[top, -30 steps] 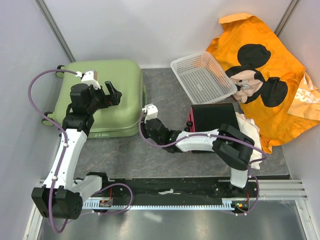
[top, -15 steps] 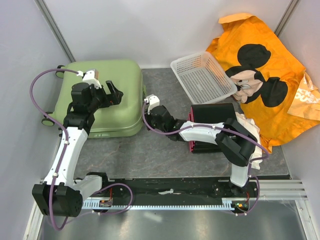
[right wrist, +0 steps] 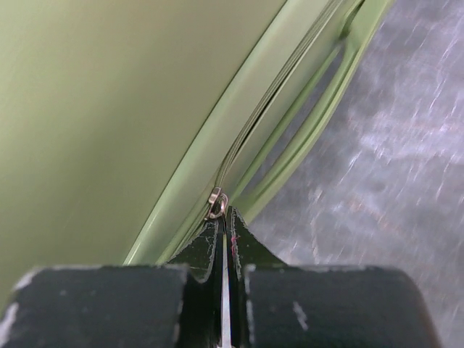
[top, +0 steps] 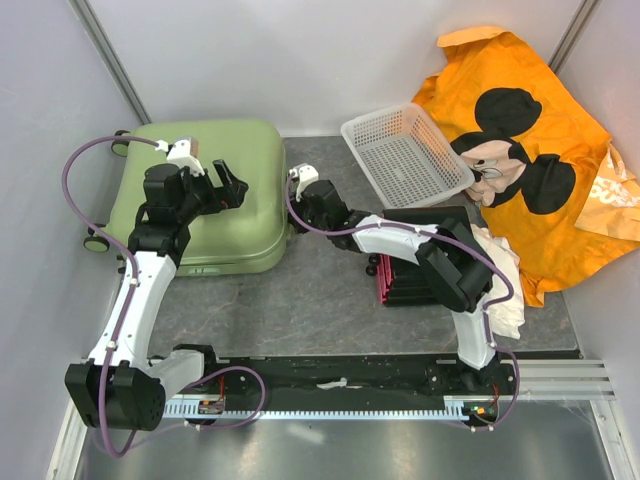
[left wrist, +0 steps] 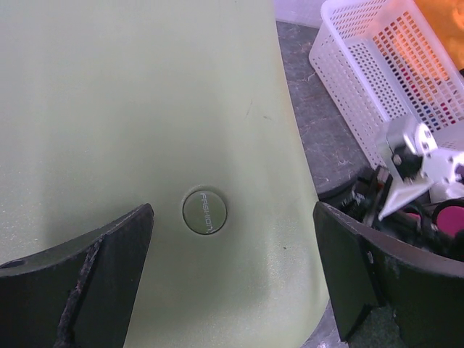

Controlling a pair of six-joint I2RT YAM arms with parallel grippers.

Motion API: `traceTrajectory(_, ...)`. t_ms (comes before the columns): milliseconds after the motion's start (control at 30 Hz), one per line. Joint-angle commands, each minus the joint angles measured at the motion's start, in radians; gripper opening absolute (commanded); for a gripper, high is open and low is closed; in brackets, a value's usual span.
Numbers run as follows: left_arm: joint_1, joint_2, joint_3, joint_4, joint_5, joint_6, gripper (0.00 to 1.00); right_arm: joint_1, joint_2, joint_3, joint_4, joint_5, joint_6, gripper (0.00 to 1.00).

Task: Open, take out, and arrange the luggage

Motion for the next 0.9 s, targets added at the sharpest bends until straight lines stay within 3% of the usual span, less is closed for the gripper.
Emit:
traceTrajectory(0, 0.004, 0.015, -0.002, 0.008, 0.031, -0.028, 0.98, -0.132, 0.073, 0.121, -0.026, 0.152, -0.043, 0.00)
traceTrajectory(867, 0.004, 0.047, -0.002, 0.008, 0.063, -0.037, 0.98, -0.298, 0.503, 0.718, -0.022, 0.098, -0.008, 0.06)
